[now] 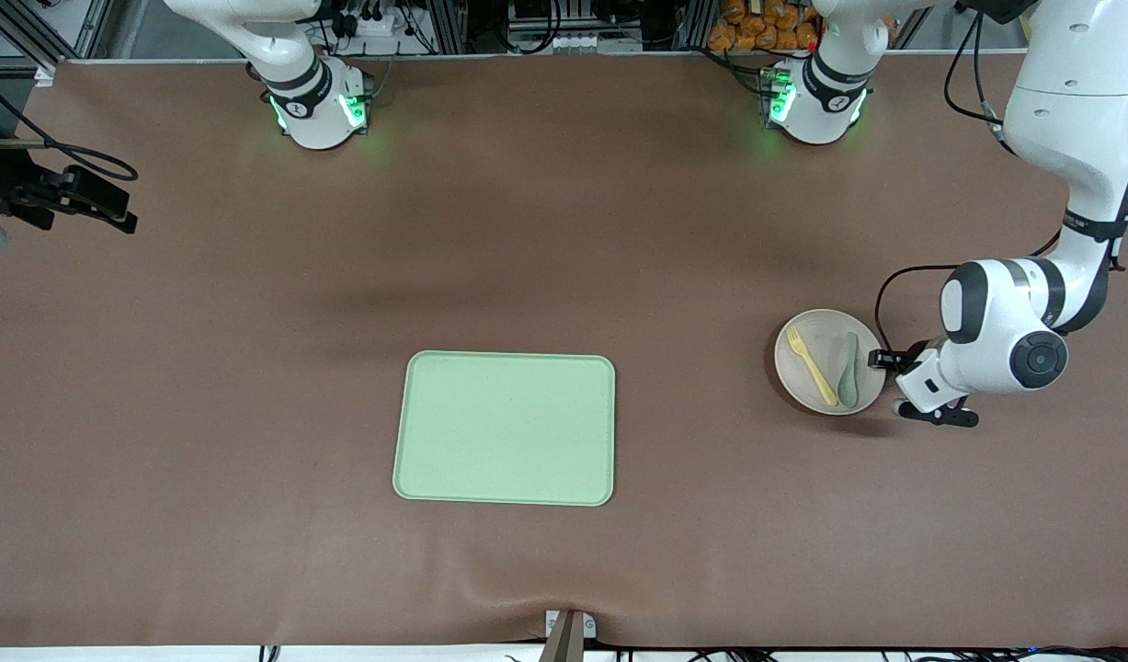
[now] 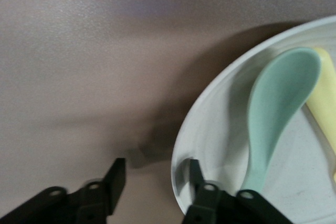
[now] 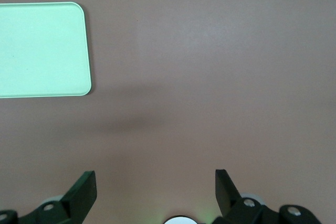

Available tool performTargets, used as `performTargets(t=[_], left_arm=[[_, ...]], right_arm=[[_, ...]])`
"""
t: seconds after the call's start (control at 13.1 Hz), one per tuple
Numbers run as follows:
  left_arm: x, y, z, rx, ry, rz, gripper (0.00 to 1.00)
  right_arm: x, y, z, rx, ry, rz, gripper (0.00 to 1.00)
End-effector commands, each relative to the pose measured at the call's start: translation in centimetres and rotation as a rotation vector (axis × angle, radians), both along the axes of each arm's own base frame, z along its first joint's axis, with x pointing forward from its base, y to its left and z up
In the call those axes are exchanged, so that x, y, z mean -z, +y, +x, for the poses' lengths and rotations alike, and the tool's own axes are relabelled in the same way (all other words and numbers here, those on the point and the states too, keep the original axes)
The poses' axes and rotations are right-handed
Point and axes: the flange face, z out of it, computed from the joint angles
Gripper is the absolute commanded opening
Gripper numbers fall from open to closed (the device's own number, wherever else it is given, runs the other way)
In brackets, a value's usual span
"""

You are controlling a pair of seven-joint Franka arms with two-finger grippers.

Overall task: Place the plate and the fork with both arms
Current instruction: 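Close the left gripper on the plate rim and lift it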

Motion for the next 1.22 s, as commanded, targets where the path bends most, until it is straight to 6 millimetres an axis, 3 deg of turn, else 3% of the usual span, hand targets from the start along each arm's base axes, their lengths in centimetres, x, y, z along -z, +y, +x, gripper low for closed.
performTargets(t=[0.0,0.46,1.15], left_arm=[[0.6,-0.6,0.0,0.038,-0.003,0.011,0.0],[-0.6,-1.0,0.3,0.053,-0.015,0.008,0.0],[-5.8,-1.6,1.8,-0.015,-0.033,-0.056,0.0]], right_arm=[[-0.4,0.1,0.0,-0.005,0.0,0.013,1.0],[-0.4,0.2,0.0,-0.007,0.0,0.013,1.0],[-0.4,0.1,0.0,-0.005,0.001,0.013,1.0]])
